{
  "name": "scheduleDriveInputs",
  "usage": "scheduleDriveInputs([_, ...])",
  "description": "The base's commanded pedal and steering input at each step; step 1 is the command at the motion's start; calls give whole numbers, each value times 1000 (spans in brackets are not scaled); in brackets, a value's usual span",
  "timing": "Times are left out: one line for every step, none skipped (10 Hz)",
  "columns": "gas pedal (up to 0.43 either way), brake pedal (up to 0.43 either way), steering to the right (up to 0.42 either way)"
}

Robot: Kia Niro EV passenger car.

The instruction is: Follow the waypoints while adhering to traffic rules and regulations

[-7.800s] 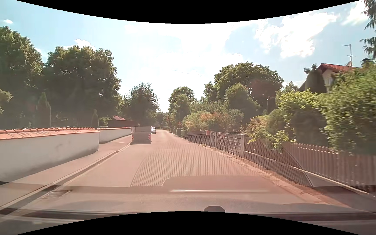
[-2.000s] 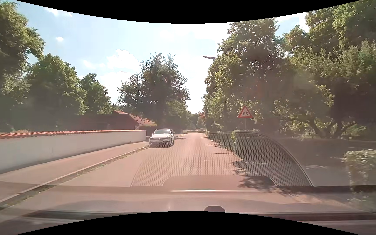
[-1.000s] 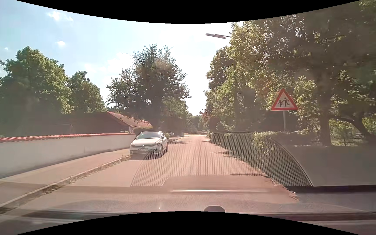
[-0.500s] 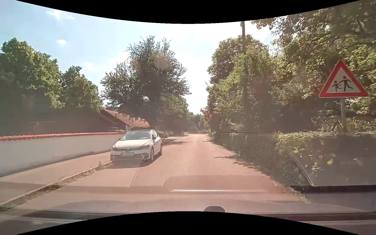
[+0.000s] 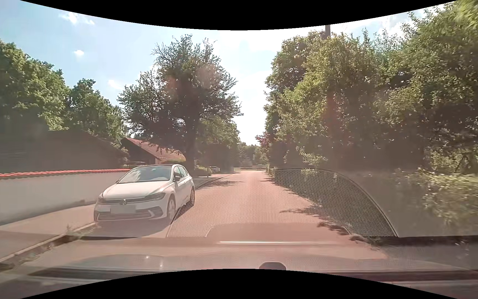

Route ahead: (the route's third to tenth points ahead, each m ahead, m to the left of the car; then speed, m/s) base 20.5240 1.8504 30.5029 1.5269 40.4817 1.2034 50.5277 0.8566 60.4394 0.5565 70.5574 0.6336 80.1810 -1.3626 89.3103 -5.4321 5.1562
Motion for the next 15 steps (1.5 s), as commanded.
scheduleDriveInputs([98, 0, -5])
scheduleDriveInputs([98, 0, -5])
scheduleDriveInputs([98, 0, -5])
scheduleDriveInputs([98, 0, -5])
scheduleDriveInputs([98, 0, -6])
scheduleDriveInputs([98, 0, -8])
scheduleDriveInputs([110, 0, -10])
scheduleDriveInputs([110, 0, -11])
scheduleDriveInputs([118, 0, -11])
scheduleDriveInputs([118, 0, -11])
scheduleDriveInputs([118, 0, -11])
scheduleDriveInputs([118, 0, -11])
scheduleDriveInputs([130, 0, -11])
scheduleDriveInputs([130, 0, -10])
scheduleDriveInputs([130, 0, -10])
